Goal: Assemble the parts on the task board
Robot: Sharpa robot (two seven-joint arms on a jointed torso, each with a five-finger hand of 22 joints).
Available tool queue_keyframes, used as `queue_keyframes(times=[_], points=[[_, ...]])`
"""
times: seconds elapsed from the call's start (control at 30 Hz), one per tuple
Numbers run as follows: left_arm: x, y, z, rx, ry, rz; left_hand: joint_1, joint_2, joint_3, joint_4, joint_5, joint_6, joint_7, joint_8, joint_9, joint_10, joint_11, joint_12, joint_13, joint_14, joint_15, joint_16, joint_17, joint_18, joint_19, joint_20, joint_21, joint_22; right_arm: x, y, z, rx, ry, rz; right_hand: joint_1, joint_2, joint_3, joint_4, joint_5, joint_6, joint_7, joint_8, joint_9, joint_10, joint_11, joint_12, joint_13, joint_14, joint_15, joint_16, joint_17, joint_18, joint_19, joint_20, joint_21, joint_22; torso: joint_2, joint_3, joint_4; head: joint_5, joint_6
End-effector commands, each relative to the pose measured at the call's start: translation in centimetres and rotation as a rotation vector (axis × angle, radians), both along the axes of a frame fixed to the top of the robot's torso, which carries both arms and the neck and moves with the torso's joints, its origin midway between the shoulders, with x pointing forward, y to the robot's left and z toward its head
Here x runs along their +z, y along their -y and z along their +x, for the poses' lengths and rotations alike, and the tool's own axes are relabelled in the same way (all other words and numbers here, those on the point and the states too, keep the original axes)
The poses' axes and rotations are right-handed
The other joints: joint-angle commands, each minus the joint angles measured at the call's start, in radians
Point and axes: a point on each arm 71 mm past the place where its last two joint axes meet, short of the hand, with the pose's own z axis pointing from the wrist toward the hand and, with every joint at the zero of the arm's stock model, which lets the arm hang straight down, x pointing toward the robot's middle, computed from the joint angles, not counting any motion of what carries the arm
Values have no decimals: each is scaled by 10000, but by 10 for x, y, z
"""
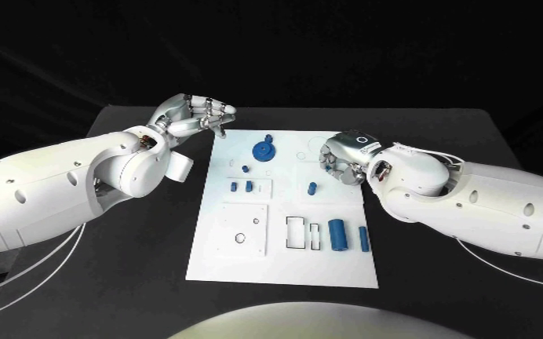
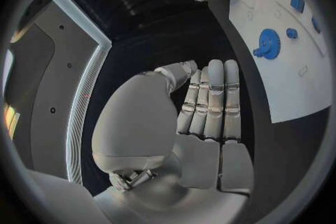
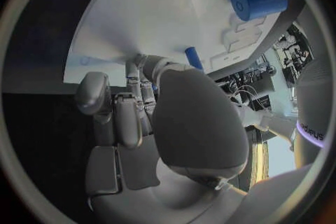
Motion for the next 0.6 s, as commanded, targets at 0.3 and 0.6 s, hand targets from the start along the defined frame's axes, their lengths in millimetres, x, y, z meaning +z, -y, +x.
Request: queue_keyframes(times=[0.3, 0.6], points=[[0, 3, -1, -440, -79, 4, -126, -31, 6, -59, 3, -87, 33, -57, 6, -91, 23, -45, -20, 55, -25, -46, -12, 109, -70, 23, 39, 18, -5, 1, -5, -247, 252, -240, -387, -51, 493, -414, 0, 73, 9, 29, 61, 465, -382, -80, 204, 465, -87, 74, 7, -78, 0, -68, 98, 428, 2, 4, 1, 6, 23], [-1, 3, -1, -447, -109, 19, -156, -40, 6, -66, 3, -126, 45, -74, 6, -128, 37, -59, -27, 47, -12, -58, -17, 107, -91, 33, 39, 21, 3, 0, -10, -146, 442, 114, -480, -62, 538, -449, -5, 92, 2, 44, 85, 492, -390, -84, 226, 470, -91, 87, 22, -86, 14, -69, 141, 460, -2, 0, -4, 6, 28]])
